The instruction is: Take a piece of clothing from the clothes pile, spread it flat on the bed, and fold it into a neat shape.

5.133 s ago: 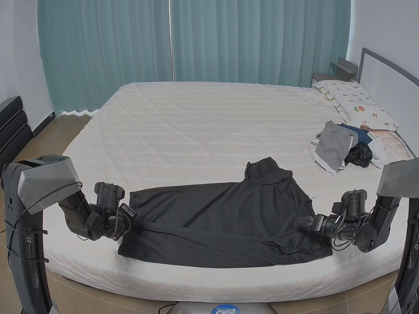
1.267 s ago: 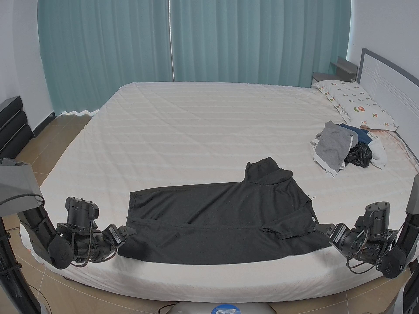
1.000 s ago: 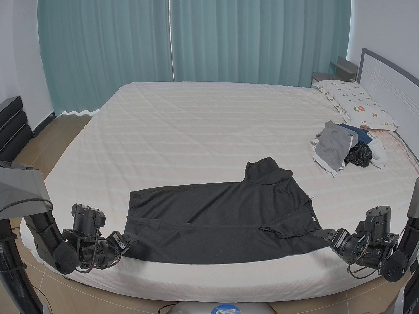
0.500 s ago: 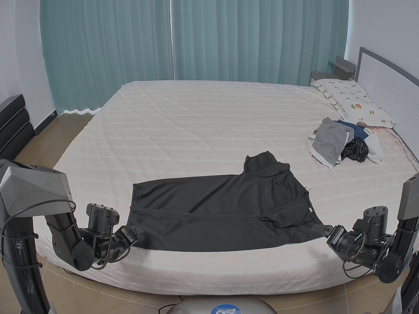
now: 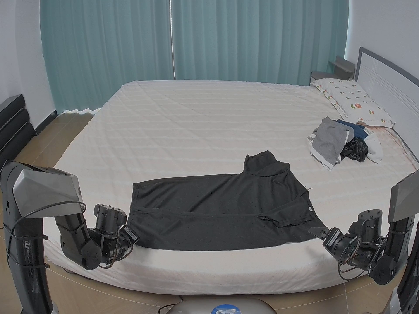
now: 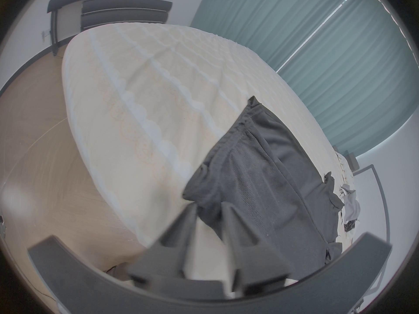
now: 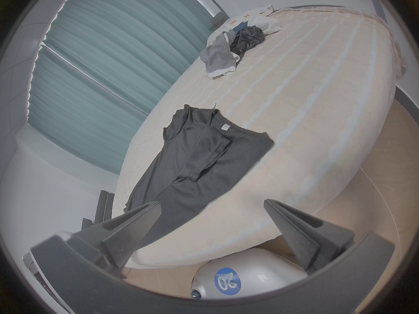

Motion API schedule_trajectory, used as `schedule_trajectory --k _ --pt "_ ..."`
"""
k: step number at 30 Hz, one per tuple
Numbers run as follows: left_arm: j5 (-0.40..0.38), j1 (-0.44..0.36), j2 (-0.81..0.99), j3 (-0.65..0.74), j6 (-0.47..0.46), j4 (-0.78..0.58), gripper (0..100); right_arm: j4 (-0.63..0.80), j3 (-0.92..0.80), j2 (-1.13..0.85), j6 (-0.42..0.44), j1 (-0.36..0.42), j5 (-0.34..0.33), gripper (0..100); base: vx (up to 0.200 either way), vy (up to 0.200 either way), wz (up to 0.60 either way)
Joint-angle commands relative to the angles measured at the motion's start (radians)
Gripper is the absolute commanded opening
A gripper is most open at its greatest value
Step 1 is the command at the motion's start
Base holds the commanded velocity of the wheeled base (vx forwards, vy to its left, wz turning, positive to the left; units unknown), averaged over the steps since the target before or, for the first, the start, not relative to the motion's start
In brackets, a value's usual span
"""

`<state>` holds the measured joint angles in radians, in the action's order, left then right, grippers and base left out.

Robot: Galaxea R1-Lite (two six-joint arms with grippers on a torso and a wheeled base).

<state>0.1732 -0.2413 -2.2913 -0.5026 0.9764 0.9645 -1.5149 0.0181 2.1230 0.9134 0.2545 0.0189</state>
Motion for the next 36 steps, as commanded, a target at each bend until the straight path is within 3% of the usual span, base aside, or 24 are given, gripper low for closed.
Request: schedule_trajectory --k 1,10,25,32,36 --pt "0.017 0.011 -0.008 0.004 0.008 0.0 0 -0.001 0.016 0.051 0.002 0.019 0.003 100 0.0 0.0 0.0" --pt "0.019 0.053 0.0 0.013 0.018 0.002 0 -0.001 0.105 0.163 0.012 0.026 0.095 100 0.0 0.0 0.0" --pt "0.017 0.053 0.0 0.004 0.035 0.003 0 0.022 0.226 0.241 0.015 0.016 0.102 100 0.0 0.0 0.0" --pt "0.017 0.051 0.0 0.002 0.035 0.003 0 0.14 0.318 0.239 0.016 0.002 0.105 100 0.0 0.0 0.0" --pt "0.017 0.051 0.0 0.002 0.035 0.002 0 0.18 0.368 0.253 0.012 0.0 0.162 100 0.0 0.0 0.0"
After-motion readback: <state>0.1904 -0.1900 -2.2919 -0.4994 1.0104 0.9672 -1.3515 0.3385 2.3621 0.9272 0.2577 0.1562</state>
